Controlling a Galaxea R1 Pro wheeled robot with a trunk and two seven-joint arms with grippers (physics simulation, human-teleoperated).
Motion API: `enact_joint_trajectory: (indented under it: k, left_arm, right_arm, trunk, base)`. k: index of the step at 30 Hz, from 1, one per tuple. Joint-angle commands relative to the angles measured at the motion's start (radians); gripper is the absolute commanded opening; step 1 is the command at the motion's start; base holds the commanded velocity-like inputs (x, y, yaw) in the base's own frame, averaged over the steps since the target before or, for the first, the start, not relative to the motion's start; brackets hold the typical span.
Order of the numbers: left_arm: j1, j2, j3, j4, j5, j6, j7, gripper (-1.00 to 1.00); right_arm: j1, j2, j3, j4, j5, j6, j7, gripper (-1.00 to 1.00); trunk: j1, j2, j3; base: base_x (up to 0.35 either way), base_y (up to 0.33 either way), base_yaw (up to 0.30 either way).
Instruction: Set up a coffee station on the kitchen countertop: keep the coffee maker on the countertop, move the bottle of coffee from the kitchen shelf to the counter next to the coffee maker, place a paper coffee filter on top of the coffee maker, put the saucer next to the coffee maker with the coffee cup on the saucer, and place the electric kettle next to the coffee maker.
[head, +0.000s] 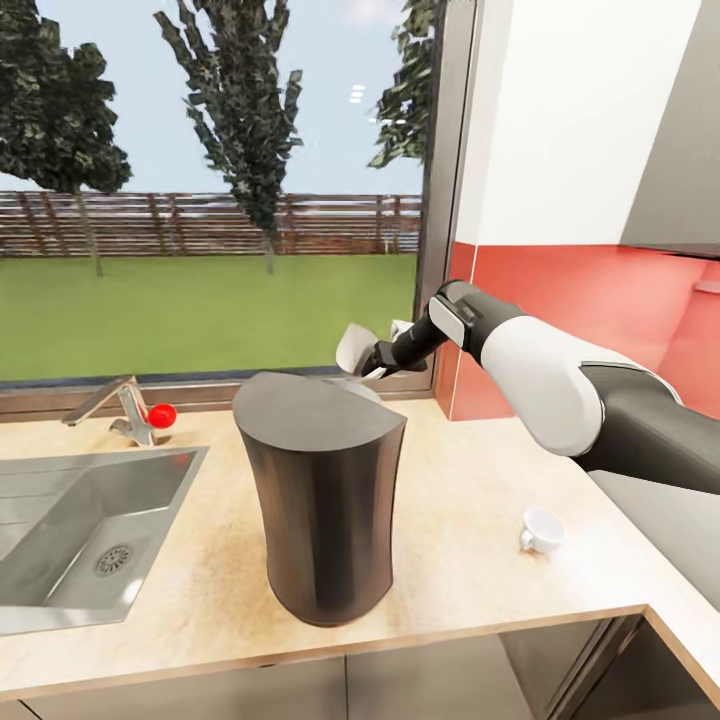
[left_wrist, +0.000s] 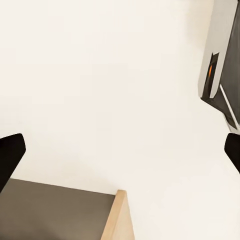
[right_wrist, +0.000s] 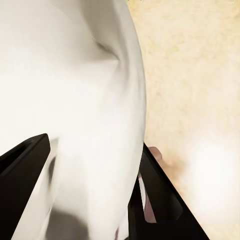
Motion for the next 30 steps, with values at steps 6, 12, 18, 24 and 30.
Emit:
enact_joint_trajectory:
  k: [6, 12, 18, 24, 30]
  left_arm:
    - [-0.001, 0.000, 0.001, 0.001, -0.002, 0.001, 0.002, 1.00]
    - [-0.001, 0.000, 0.001, 0.001, -0.002, 0.001, 0.002, 1.00]
    - [-0.001, 0.000, 0.001, 0.001, -0.002, -0.005, 0.003, 1.00]
    - [-0.001, -0.001, 0.001, 0.001, -0.002, -0.005, 0.004, 1.00]
    - [-0.001, -0.003, 0.001, 0.000, -0.002, -0.006, 0.004, 1.00]
  right_arm:
    - [-0.001, 0.000, -0.007, -0.001, 0.010, 0.004, 0.004, -1.00]
    - [-0.001, 0.000, -0.007, -0.001, 0.011, 0.004, 0.004, -1.00]
    - [-0.001, 0.000, -0.007, -0.001, 0.011, 0.004, 0.004, -1.00]
    - [-0.001, 0.000, -0.007, -0.001, 0.012, 0.004, 0.004, -1.00]
    - [-0.001, 0.000, -0.007, -0.001, 0.012, 0.004, 0.004, -1.00]
  trunk:
    - [0.001, -0.002, 0.007]
    - [0.001, -0.002, 0.016]
    - [0.001, -0.002, 0.026]
    - [0.001, -0.002, 0.035]
    - [0.001, -0.002, 0.044]
  base:
    - [0.000, 0.000, 0.000]
    - [0.000, 0.000, 0.000]
    - [-0.016, -0.011, 0.000]
    - [-0.114, -0.130, 0.000]
    - [-0.011, -0.015, 0.000]
